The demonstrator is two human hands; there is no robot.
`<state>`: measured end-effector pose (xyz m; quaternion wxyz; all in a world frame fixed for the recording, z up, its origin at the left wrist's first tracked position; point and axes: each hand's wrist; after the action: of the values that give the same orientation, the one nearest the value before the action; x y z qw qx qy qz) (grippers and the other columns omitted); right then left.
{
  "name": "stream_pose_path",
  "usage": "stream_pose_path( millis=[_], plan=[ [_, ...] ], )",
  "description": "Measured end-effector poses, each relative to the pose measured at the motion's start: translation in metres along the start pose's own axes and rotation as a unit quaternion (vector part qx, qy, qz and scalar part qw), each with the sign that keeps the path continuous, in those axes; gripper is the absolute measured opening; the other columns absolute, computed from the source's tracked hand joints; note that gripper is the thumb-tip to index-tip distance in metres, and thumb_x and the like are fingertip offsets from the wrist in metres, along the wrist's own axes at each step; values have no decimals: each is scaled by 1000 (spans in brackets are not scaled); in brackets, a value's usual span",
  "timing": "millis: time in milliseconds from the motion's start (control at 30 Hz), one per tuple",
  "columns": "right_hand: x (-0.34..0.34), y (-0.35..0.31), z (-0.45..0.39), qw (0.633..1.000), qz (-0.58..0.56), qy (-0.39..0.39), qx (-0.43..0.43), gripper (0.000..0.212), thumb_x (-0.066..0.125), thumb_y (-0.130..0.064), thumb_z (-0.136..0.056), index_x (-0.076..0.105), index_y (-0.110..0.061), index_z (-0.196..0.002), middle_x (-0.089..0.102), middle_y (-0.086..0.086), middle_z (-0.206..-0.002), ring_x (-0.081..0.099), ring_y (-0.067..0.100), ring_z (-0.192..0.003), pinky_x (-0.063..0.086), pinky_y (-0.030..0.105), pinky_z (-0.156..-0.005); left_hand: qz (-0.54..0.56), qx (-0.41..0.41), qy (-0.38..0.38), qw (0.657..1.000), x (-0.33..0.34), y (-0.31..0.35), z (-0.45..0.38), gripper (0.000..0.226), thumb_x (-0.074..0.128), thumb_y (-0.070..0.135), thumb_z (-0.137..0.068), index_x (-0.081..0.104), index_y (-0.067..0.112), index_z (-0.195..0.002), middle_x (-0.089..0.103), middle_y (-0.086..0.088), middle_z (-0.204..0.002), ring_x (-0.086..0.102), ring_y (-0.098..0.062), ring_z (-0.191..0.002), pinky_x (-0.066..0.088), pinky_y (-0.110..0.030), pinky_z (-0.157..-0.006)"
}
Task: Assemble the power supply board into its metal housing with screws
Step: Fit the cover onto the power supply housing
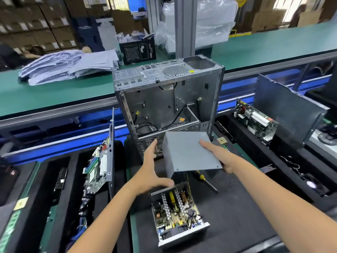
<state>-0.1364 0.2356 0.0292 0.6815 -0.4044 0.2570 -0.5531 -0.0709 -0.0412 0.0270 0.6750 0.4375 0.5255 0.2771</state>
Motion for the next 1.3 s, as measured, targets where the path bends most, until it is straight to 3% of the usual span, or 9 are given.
stream_pose_path(
  millis=[133, 233, 333, 467, 800, 933, 1067, 1233, 1300],
  plan=[
    [-10, 2, -1, 997, -68, 31, -19, 59, 72, -60, -64, 68, -19, -106, 75, 5, -99, 73, 20, -75, 55, 27, -51, -115, -41, 50, 991, 11, -21, -1, 78, 73, 37, -82, 29, 24, -144, 45, 6, -135, 42, -7, -125, 29, -21, -101],
    [-14, 5, -1, 996, -76, 38, -14, 61, 72, -62, -65, 68, -18, -106, 75, 7, -99, 73, 23, -72, 55, 30, -50, -250, -58, -46, 965, 25, -26, -1, 45, 62, 49, -88, 55, 21, -123, 61, 4, -118, 57, -13, -108, 43, -24, -88],
    [-15, 8, -2, 997, -71, 41, -15, 64, 73, -64, -60, 69, -19, -105, 75, 7, -98, 73, 23, -72, 54, 28, -50, -310, -59, -118, 941, 43, -26, -3, 40, 53, 55, -90, 56, 20, -108, 66, -1, -103, 62, -22, -94, 50, -36, -77],
    [-17, 13, -3, 998, -52, 40, -16, 68, 74, -65, -60, 68, -21, -110, 74, 4, -103, 73, 23, -85, 56, 30, -59, -413, -32, -113, 903, 60, -28, -10, 8, 44, 23, -95, 50, 17, -95, 64, -13, -92, 61, -34, -84, 42, -36, -63],
    [-36, 11, -6, 997, -46, 53, -13, 63, 73, -63, -66, 68, -21, -113, 73, 3, -106, 70, 24, -98, 52, 40, -94, -433, -18, -45, 900, 69, -31, -39, 28, 44, 6, -80, 57, 18, -102, 65, -9, -88, 61, -33, -82, 36, -33, -60],
    [-44, 9, -5, 996, -63, 63, -14, 66, 74, -65, -60, 69, -21, -109, 74, 3, -104, 71, 23, -94, 54, 37, -87, -398, -33, -31, 916, 65, -30, -54, 9, 49, 17, -89, 58, 18, -91, 67, -7, -92, 63, -31, -89, 45, -35, -65],
    [-48, 8, -7, 994, -80, 69, -22, 68, 75, -65, -59, 70, -21, -110, 74, 3, -105, 71, 24, -96, 52, 42, -94, -307, -7, -10, 952, 56, -25, -69, 28, 51, 51, -89, 55, 27, -102, 64, 7, -95, 60, -19, -87, 47, -35, -68],
    [-56, 5, -12, 990, -117, 77, -25, 60, 71, -61, -72, 65, -20, -116, 74, 4, -104, 72, 23, -90, 59, 34, -72, -193, 20, -43, 980, 61, -24, -86, 27, 58, 38, -88, 52, 26, -112, 45, 9, -110, 53, -18, -97, 48, -42, -86],
    [-59, 5, -14, 988, -132, 76, -24, 61, 71, -61, -73, 64, -20, -118, 73, 5, -105, 72, 23, -85, 58, 35, -70, -150, 38, -86, 984, 67, -27, -86, 33, 58, 38, -90, 49, 40, -122, 40, 16, -126, 51, -14, -109, 46, -37, -92]
  ],
)
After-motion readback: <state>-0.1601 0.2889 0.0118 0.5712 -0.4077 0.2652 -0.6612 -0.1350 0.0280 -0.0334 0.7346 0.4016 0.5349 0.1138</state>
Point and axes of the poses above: each hand's wrist, its own z-axis away from the middle knuckle, its own x-axis out of the palm, y = z × x
